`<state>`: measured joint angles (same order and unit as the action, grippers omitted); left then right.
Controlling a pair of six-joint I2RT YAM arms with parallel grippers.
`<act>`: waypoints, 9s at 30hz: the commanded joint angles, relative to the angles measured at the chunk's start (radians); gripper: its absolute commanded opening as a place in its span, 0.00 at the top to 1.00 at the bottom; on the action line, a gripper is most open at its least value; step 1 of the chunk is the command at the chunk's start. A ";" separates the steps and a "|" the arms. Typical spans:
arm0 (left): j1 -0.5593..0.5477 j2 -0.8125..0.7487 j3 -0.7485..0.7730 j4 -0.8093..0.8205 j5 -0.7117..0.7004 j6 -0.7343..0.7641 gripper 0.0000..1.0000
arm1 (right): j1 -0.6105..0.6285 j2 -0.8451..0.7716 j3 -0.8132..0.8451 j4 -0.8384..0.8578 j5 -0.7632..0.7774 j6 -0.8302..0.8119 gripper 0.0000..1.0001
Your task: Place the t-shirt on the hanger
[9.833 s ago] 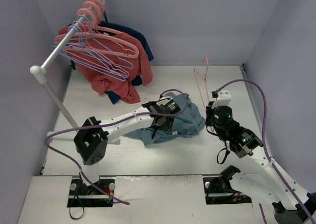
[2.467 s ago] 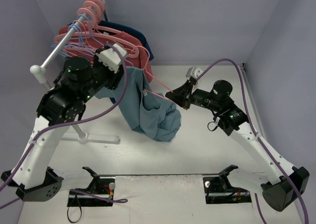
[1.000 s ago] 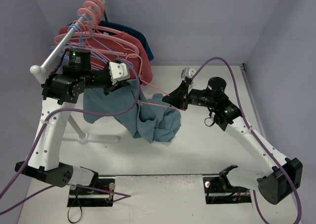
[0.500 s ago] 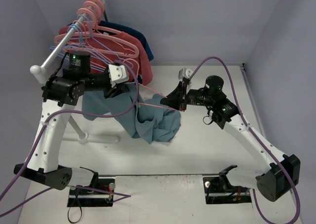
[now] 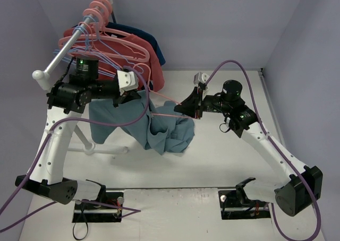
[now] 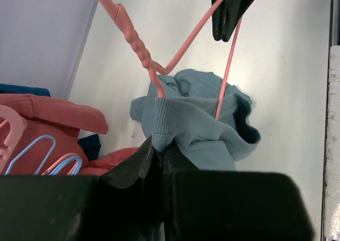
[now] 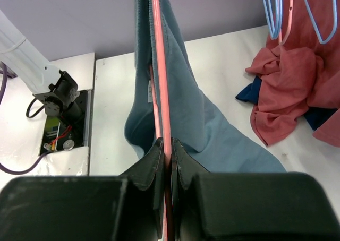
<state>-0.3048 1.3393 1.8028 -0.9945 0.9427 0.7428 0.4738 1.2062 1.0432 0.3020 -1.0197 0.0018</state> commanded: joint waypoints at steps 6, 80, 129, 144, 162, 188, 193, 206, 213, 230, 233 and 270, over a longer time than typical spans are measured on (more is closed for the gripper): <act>-0.004 -0.066 -0.025 0.007 0.053 0.004 1.00 | -0.066 0.004 0.050 0.158 0.113 0.087 0.50; -0.033 -0.291 -0.387 0.293 -0.299 -0.335 1.00 | -0.029 0.031 -0.103 -0.133 0.851 0.438 1.00; -0.293 -0.326 -0.274 0.343 -0.471 -0.377 1.00 | 0.096 0.023 0.358 -0.432 0.811 -0.274 1.00; -0.287 -0.208 -0.200 0.340 -0.367 -0.370 1.00 | 0.126 0.093 0.549 -0.501 0.560 -0.350 1.00; -0.330 -0.165 -0.100 0.357 -0.710 -0.510 1.00 | 0.186 0.069 0.572 -0.500 1.207 -0.271 1.00; -0.439 -0.101 -0.248 0.624 -0.676 -0.499 1.00 | 0.233 0.135 0.592 -0.475 0.835 -0.121 1.00; -0.436 -0.133 -0.363 0.725 -0.746 -0.535 1.00 | 0.252 0.136 0.564 -0.462 0.821 -0.106 1.00; -0.383 -0.291 -0.661 1.076 -0.671 -0.573 1.00 | 0.250 0.131 0.435 -0.454 0.843 -0.123 0.87; -0.321 -0.326 -0.710 1.084 -0.534 -0.591 1.00 | 0.227 0.104 0.421 -0.459 0.811 -0.178 0.56; -0.162 -0.320 -0.702 0.996 -0.233 -0.547 1.00 | -0.188 0.093 0.362 -0.513 0.152 -0.479 0.45; -0.162 -0.316 -0.689 0.947 -0.209 -0.536 1.00 | -0.196 0.115 0.336 -0.515 0.171 -0.528 0.43; -0.154 -0.244 -0.614 0.930 -0.234 -0.507 1.00 | -0.168 0.166 0.268 -0.512 0.419 -0.291 0.68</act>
<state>-0.4641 1.1037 1.1219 -0.1758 0.6804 0.2348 0.2931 1.3550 1.2770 -0.2649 -0.6495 -0.3099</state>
